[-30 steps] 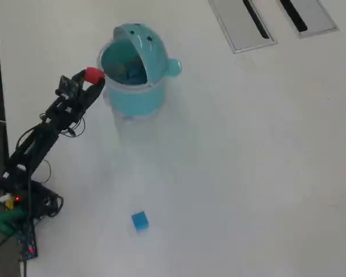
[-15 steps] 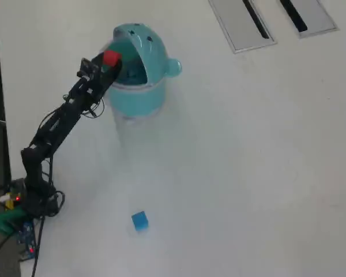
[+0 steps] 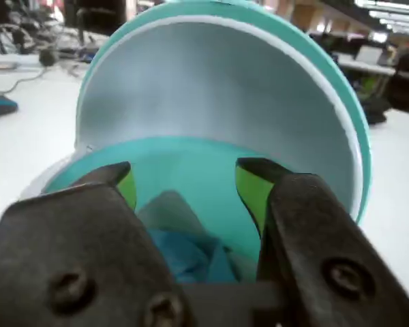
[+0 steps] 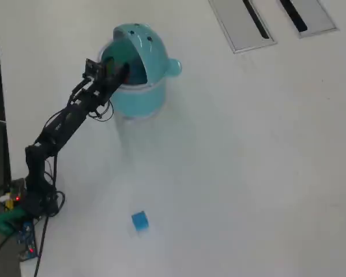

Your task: Grasp RGB lego blocks and put them in the bin one by one.

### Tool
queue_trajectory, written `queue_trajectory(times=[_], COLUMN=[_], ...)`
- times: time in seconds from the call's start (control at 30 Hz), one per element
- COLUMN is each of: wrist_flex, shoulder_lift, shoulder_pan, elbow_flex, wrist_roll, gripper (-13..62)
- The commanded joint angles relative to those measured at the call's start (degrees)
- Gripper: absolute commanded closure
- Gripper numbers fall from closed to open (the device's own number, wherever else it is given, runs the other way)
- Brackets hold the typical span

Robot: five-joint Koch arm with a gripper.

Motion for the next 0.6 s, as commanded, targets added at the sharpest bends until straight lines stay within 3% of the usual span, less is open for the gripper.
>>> queue_trajectory(times=[0.0, 0.27, 0.57], wrist_flex=[-4.2, -5.0, -9.8], shoulder_lift=[1.8, 4.8, 15.7], shoulder_pan=[0.4, -0.1, 1.4], elbow_flex=[-4.8, 0.4, 15.0], wrist_roll=[-0.8, -0.8, 0.7], gripper=[22.1, 21.8, 21.9])
